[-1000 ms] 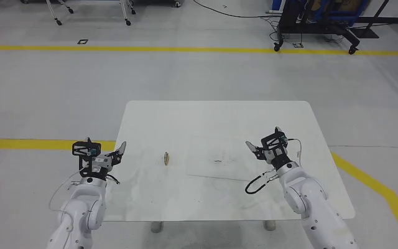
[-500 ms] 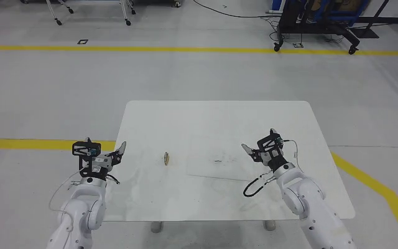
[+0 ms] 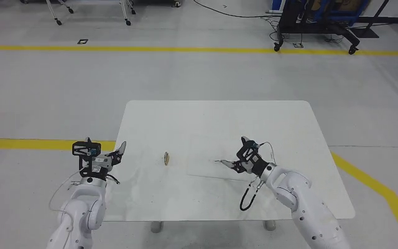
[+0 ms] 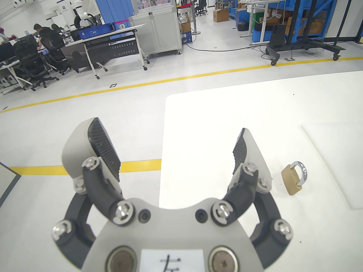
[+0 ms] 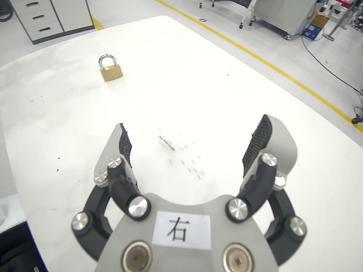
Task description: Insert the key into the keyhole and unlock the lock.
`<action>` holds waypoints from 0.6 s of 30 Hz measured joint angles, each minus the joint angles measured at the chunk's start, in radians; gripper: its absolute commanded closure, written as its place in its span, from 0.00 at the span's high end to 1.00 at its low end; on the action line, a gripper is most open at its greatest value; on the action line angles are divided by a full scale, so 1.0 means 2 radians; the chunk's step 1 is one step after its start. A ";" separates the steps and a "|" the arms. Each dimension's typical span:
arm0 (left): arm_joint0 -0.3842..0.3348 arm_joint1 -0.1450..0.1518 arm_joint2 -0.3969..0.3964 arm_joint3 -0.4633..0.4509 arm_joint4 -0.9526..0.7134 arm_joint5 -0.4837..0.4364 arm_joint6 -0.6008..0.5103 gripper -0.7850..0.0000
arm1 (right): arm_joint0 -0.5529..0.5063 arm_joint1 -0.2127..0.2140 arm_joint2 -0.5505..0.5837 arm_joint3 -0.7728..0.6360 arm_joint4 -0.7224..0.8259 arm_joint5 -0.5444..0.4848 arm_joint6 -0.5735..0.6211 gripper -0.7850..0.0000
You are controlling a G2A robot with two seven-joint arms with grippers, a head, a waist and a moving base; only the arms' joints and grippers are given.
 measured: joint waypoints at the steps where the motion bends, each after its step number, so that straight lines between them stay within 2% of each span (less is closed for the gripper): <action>1: 0.000 0.000 0.000 0.000 0.000 0.000 0.000 1.00 | 0.004 0.001 -0.003 0.004 0.004 -0.019 0.001 1.00; 4: 0.000 0.000 0.000 0.000 0.000 0.000 0.000 1.00 | 0.017 0.004 -0.006 0.018 0.017 -0.081 0.007 1.00; 7: 0.000 0.000 0.000 0.000 0.000 0.000 0.000 1.00 | 0.032 0.006 -0.011 0.032 0.019 -0.134 0.017 0.85; 10: 0.000 0.000 0.000 0.000 0.000 0.000 0.000 1.00 | 0.048 0.007 -0.024 0.042 -0.006 -0.138 0.034 0.64; 12: 0.000 0.000 0.000 0.000 0.000 0.000 0.000 1.00 | 0.061 0.006 -0.036 0.051 -0.017 -0.145 0.044 0.70; 17: 0.000 0.000 0.000 0.000 0.000 0.000 0.000 1.00 | 0.111 0.000 -0.070 0.093 -0.032 -0.143 0.079 0.60; 18: 0.000 0.000 0.000 0.000 0.000 0.000 0.000 1.00 | 0.119 -0.001 -0.076 0.100 -0.033 -0.142 0.084 0.62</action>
